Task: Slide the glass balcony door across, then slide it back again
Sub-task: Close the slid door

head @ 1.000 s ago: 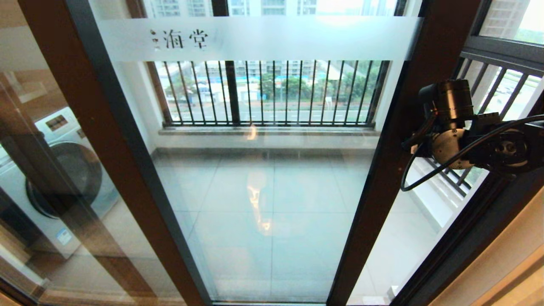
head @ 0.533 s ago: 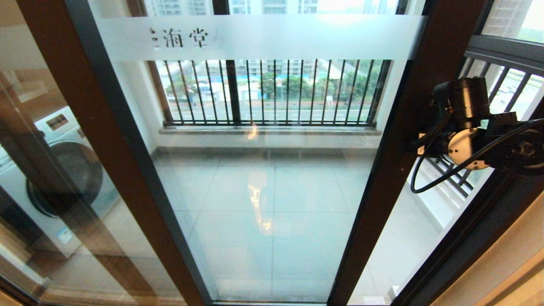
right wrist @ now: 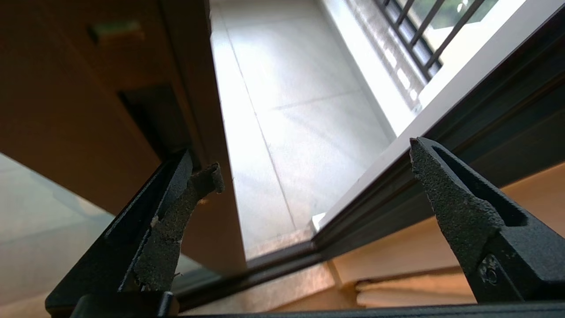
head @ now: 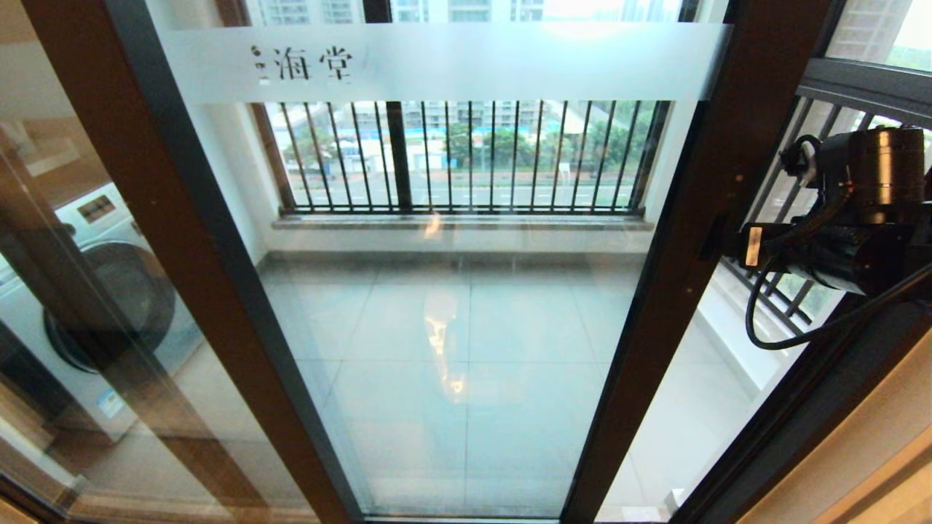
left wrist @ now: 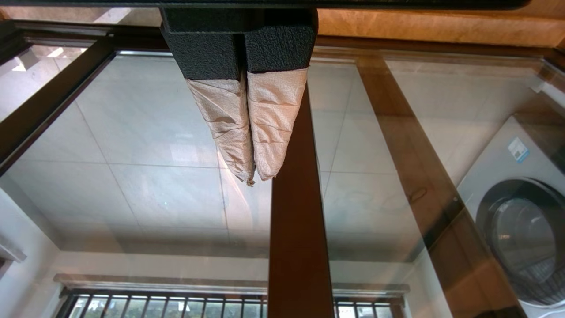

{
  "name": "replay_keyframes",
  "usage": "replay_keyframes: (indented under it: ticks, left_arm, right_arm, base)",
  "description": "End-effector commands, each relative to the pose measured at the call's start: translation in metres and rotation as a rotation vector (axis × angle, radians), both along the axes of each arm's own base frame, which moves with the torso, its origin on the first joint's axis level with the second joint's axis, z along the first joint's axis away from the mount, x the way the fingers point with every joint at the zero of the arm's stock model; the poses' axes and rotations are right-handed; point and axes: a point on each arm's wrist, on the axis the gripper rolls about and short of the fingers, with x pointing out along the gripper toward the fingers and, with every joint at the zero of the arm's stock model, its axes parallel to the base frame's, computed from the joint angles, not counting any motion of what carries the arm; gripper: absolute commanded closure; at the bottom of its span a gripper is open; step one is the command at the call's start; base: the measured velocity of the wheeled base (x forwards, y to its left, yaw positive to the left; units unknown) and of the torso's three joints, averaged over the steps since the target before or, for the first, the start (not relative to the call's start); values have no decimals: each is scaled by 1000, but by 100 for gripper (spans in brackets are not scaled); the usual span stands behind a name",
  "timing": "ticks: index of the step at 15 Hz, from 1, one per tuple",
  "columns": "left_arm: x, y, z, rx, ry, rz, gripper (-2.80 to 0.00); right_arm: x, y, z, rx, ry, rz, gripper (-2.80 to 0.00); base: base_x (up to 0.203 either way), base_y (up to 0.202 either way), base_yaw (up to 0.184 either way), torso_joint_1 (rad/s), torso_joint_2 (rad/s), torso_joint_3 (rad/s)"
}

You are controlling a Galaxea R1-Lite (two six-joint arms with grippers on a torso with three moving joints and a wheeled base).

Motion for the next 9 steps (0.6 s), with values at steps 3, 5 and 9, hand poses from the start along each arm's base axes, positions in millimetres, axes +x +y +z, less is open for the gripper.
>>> replay_keyframes:
  ticks: [3, 5, 9]
  left_arm:
    - [0, 0, 0, 0, 1, -2, 0]
    - [0, 0, 0, 0, 1, -1, 0]
    - [0, 0, 0, 0, 1, -1, 0]
  right_arm:
    - [0, 0, -3, -9, 7, 0, -280]
    - [2, 2, -6, -12, 15, 2, -280]
    - [4, 11, -11, -14, 29, 29, -280]
  base:
    - [0, 0, 0, 0, 0, 0]
    - [0, 0, 0, 0, 0, 0]
    - [0, 0, 0, 0, 0, 0]
